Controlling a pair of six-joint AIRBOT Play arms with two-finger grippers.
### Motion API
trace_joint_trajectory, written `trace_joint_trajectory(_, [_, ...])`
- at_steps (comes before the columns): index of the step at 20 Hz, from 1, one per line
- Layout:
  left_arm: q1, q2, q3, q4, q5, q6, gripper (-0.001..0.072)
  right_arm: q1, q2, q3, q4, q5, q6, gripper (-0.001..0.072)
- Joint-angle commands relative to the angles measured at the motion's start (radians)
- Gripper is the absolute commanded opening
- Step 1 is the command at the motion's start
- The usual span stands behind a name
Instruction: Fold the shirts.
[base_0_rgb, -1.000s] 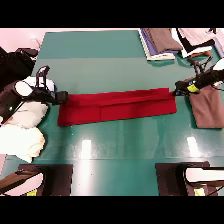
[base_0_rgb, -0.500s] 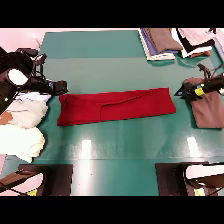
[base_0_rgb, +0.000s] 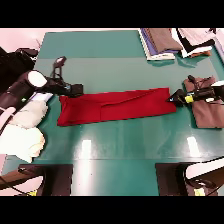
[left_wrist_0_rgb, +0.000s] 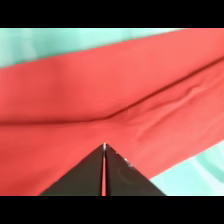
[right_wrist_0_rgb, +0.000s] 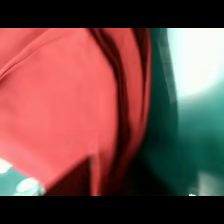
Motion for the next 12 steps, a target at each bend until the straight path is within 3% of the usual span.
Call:
trace_joint_trajectory(1, [-0.087,-0.09,0.03,-0.087,0.099,0.0,0.0029,0.059,-0.015,0.072,0.016,0.013,-0.008,0.0016])
trace_joint_trajectory(5, [-0.174,-0.277,0.192,-0.095,0.105,0.0,0.0029,0.096,0.067,0.226,0.045,0.18,0.002,0.0015])
trace_joint_trajectory(12, [-0.277,-0.525,0.389,-0.101,0.08,0.0,0.0029,0.265,0.272,0.406,0.166,0.185,0.093,0.0015])
